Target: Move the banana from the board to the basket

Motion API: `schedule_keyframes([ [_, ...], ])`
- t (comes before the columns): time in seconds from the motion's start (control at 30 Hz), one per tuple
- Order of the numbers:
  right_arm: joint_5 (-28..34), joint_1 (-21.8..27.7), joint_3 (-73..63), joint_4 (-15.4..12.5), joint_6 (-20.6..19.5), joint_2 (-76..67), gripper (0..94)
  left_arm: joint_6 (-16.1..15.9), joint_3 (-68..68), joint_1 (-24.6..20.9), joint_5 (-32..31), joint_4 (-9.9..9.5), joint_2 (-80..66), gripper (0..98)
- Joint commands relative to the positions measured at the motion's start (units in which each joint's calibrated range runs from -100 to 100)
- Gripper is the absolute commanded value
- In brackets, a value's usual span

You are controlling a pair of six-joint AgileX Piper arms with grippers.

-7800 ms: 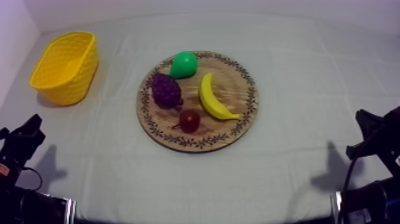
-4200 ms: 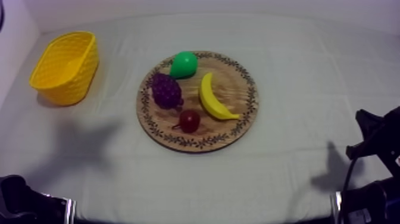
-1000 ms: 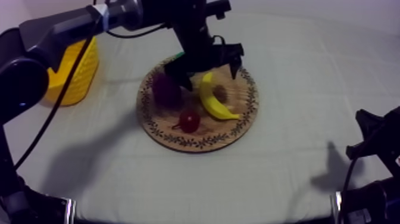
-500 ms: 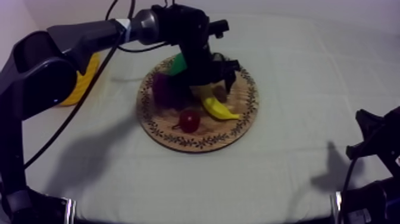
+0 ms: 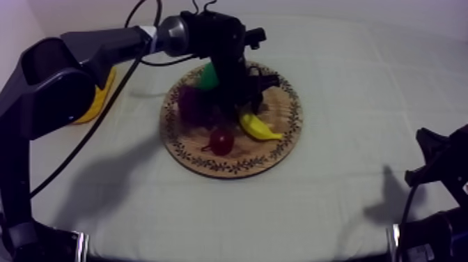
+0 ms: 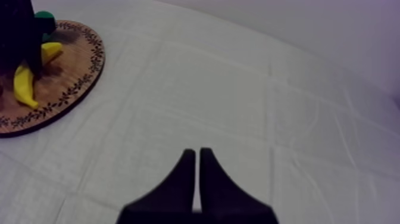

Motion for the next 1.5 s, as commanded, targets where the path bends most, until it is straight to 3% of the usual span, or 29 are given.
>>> schedule_keyframes([
  [0.0,0.0,0.0,0.0,0.0,0.0,0.0,0.6,0.1,0.2,0.0,0.1,0.09,-0.1,23.3],
  [0.13,0.0,0.0,0.0,0.0,0.0,0.0,0.6,0.3,1.0,0.2,0.0,-0.04,-1.5,16.1],
  [0.33,0.0,0.0,0.0,0.0,0.0,0.0,0.6,1.4,5.0,1.2,0.0,-1.73,-9.8,14.3],
  [0.73,0.0,0.0,0.0,0.0,0.0,0.0,0.6,1.8,12.6,0.2,6.6,-9.97,-35.3,13.8],
  [1.07,0.0,0.0,0.0,0.0,0.0,0.0,0.6,-2.3,15.8,-7.4,11.7,-16.51,-51.6,15.0],
  [1.47,0.0,0.0,0.0,0.0,0.0,0.0,0.6,-8.9,19.4,-22.3,10.1,-20.14,-53.8,17.1],
])
